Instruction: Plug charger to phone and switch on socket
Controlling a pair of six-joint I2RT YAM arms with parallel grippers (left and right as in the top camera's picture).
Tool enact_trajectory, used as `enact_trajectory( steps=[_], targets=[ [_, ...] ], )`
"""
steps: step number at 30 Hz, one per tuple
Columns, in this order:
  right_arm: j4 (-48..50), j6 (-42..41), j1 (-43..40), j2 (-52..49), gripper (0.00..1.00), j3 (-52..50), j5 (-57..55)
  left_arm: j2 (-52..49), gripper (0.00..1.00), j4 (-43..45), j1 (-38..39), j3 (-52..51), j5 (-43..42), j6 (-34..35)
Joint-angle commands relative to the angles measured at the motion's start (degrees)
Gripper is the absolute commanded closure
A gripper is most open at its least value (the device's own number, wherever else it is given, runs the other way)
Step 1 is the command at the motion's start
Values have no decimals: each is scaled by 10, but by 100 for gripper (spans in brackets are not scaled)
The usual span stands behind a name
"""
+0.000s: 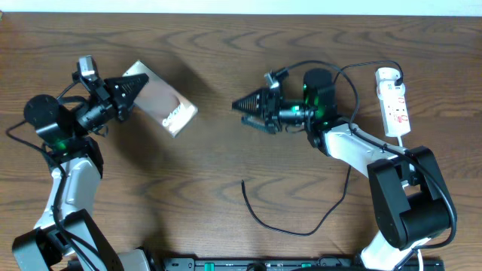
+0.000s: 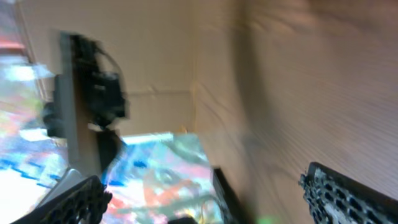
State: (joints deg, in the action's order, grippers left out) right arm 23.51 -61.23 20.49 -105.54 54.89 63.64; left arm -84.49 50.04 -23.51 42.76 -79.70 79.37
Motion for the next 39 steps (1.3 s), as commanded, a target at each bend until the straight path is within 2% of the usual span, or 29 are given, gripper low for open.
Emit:
enact_trajectory(
  steps=[1, 6, 9, 13, 25, 34, 39],
  targets=[
    [-72, 160, 8, 0, 1, 3, 6, 11, 93, 7, -3, 23, -104, 13],
    [-281, 279, 27, 0, 1, 28, -74, 10, 93, 62, -3, 23, -104, 13],
    [-473, 351, 58, 0, 3, 68, -226, 10, 93, 96, -9, 23, -104, 13],
    [-578, 361, 109, 0, 4, 100, -348, 10, 93, 107, -39, 23, -102, 13],
    [-659, 276, 207, 0, 9, 108, -523, 10, 93, 105, -169, 23, -103, 13],
    [-660, 221, 267, -6, 10, 108, -563, 10, 93, 105, -176, 23, -103, 13],
    [-666, 195, 285, -23, 14, 108, -573, 10, 93, 105, -176, 23, -103, 13]
  ],
)
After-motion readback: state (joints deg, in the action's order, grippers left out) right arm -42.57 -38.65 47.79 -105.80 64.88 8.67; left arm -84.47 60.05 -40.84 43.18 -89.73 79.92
